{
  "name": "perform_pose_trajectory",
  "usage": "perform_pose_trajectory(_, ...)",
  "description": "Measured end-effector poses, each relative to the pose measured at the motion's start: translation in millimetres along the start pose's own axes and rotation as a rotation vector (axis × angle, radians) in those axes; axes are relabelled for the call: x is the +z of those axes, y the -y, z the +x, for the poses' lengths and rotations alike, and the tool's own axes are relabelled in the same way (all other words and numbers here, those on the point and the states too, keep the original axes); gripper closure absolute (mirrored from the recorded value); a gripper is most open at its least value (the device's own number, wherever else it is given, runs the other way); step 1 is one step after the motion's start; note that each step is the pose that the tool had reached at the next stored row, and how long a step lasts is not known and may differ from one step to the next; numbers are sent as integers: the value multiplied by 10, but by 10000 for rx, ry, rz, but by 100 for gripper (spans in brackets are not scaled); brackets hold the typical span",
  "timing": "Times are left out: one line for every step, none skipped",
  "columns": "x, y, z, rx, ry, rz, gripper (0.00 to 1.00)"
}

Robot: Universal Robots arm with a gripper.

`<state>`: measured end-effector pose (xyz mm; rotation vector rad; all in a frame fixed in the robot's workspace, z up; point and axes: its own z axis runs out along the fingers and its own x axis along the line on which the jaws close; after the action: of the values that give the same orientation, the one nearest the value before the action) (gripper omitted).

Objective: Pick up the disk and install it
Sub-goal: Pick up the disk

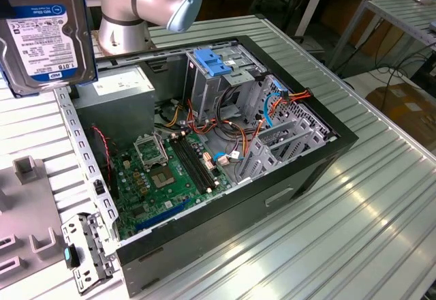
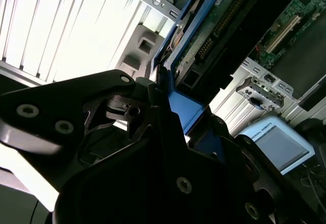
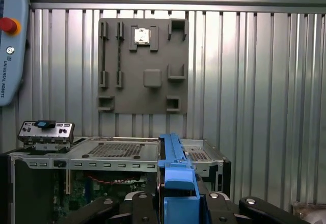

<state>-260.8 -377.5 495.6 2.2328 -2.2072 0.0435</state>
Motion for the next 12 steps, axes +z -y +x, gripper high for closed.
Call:
perform_pose_trajectory(0,22,2,0,-1,-1,63)
perform_pose_trajectory(1,47,4,0,0,-1,63)
perform_pose_trajectory(1,67,5,0,0,-1,63)
perform_pose_trajectory(2,89,7,0,0,-1,63)
perform_pose_trajectory(2,100,7,0,0,-1,63)
perform_pose_trajectory(3,119,9,1,0,-1,63)
perform_pose_trajectory(4,130,10,0,0,0,63)
perform_pose_trajectory(5,153,12,0,0,-1,63)
perform_pose_trajectory(5,182,14,-1,0,-1,63)
perform_pose_trajectory(7,215,17,0,0,-1,63)
perform_pose_trajectory(8,240,19,0,0,0,63)
perform_pose_trajectory(8,256,21,0,0,-1,63)
